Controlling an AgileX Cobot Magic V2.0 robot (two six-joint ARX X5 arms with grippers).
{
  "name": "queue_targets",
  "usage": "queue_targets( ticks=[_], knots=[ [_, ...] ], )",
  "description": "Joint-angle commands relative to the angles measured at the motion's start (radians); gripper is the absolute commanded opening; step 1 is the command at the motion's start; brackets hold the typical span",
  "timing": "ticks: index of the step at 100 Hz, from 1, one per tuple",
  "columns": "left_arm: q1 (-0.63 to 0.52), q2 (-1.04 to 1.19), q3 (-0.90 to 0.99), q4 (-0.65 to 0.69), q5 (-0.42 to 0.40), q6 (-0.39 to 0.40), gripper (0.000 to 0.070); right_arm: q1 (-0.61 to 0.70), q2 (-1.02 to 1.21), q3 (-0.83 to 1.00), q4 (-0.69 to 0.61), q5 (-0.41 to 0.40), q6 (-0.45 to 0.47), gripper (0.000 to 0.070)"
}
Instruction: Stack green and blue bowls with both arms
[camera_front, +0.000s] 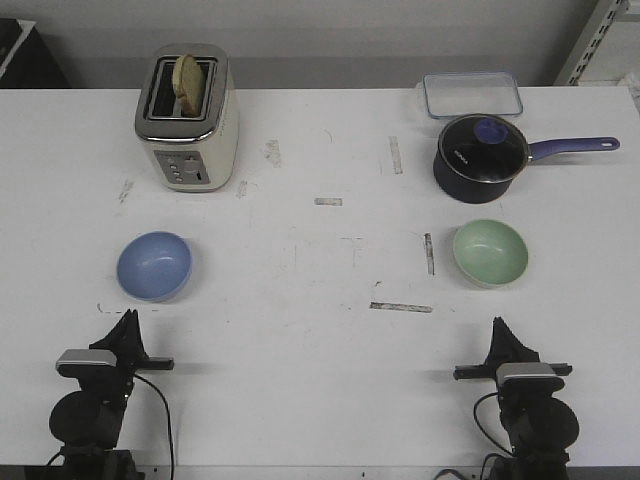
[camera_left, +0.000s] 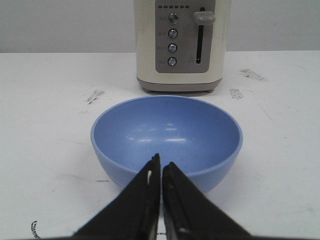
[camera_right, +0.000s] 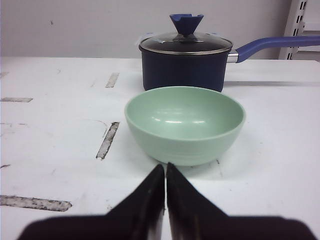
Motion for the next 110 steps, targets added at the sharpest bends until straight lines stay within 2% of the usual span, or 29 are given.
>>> queue_targets(
  ticks=[1, 110],
  knots=[
    [0.0, -0.002, -0.02, 0.011, 0.0, -0.002, 0.0001, 0.0, -0.001, -0.002, 0.012, 0.0, 0.012, 0.0],
    [0.0, -0.002, -0.02, 0.012, -0.005, -0.001, 0.0001, -0.002, -0.001, -0.002, 0.035, 0.008, 0.013, 0.0]
  ],
)
